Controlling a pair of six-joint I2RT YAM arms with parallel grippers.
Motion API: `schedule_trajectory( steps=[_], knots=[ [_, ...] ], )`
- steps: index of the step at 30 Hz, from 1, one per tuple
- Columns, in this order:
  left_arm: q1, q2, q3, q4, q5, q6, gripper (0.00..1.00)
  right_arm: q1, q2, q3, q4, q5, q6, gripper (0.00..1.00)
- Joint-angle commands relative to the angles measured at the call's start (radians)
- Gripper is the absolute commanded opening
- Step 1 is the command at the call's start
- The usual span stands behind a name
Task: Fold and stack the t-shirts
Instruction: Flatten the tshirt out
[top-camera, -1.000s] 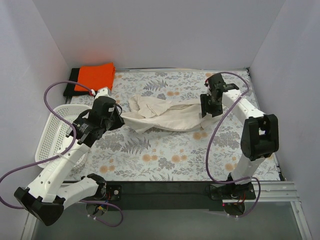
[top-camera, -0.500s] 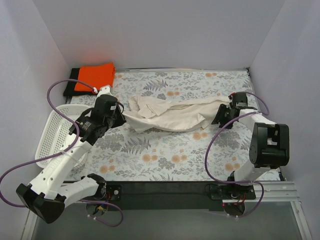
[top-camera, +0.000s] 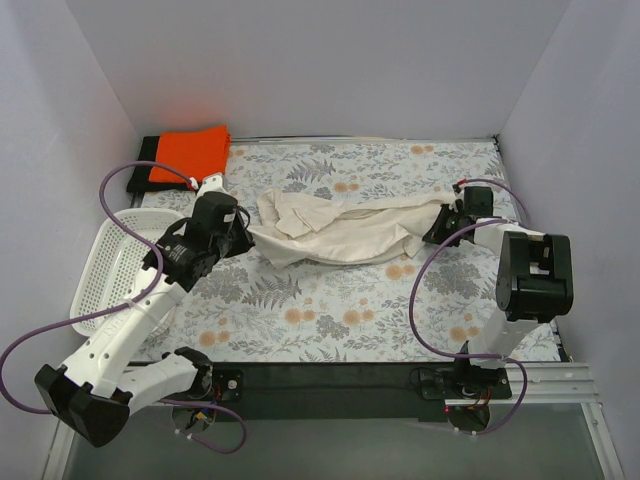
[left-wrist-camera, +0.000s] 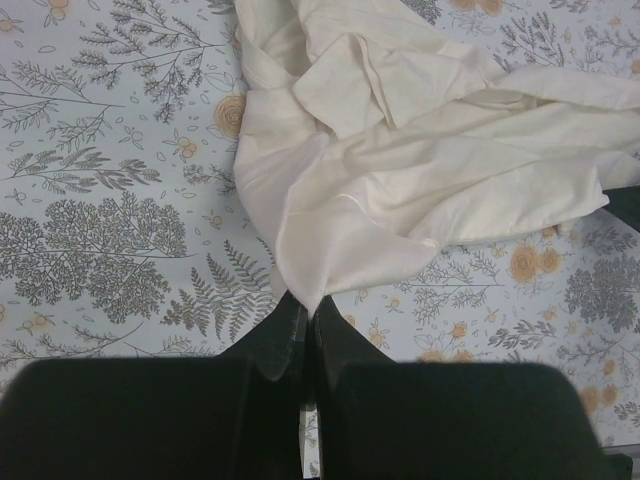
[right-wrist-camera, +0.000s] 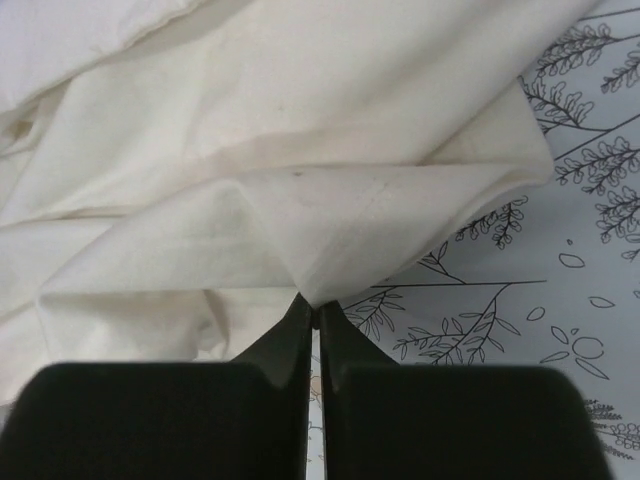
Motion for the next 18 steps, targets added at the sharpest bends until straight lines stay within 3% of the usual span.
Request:
schedule_trajectory(
  steps=[1,7,8,11,15,17,18],
  knots=[
    [0.005,-0.023,-0.007,0.027,-0.012,-0.003,0.00,-0.015,-0.047,0.040,-0.052,0.004,-0.040,0.01],
    [0.007,-0.046,-0.014,0.021,-0.041,0.013,0.00,-0.035,-0.115,0.221,-0.401,0.157,-0.127,0.01],
    [0.005,-0.047,-0.014,0.018,-0.042,0.016,0.00,-0.038,-0.110,0.255,-0.549,0.245,-0.130,0.01],
    [0.005,-0.050,-0.022,0.003,-0.031,0.024,0.00,-0.044,-0.066,0.364,-0.762,0.396,-0.149,0.01],
    [0.005,-0.058,-0.051,0.015,0.024,0.046,0.00,-0.045,0.023,0.396,-0.852,0.510,-0.172,0.01],
    [0.005,-0.058,-0.063,0.027,0.066,0.068,0.00,-0.048,0.058,0.402,-0.857,0.583,-0.160,0.05],
    [0.005,-0.058,-0.080,0.047,0.113,0.091,0.00,-0.048,0.084,0.407,-0.837,0.596,-0.150,0.12]
  ],
)
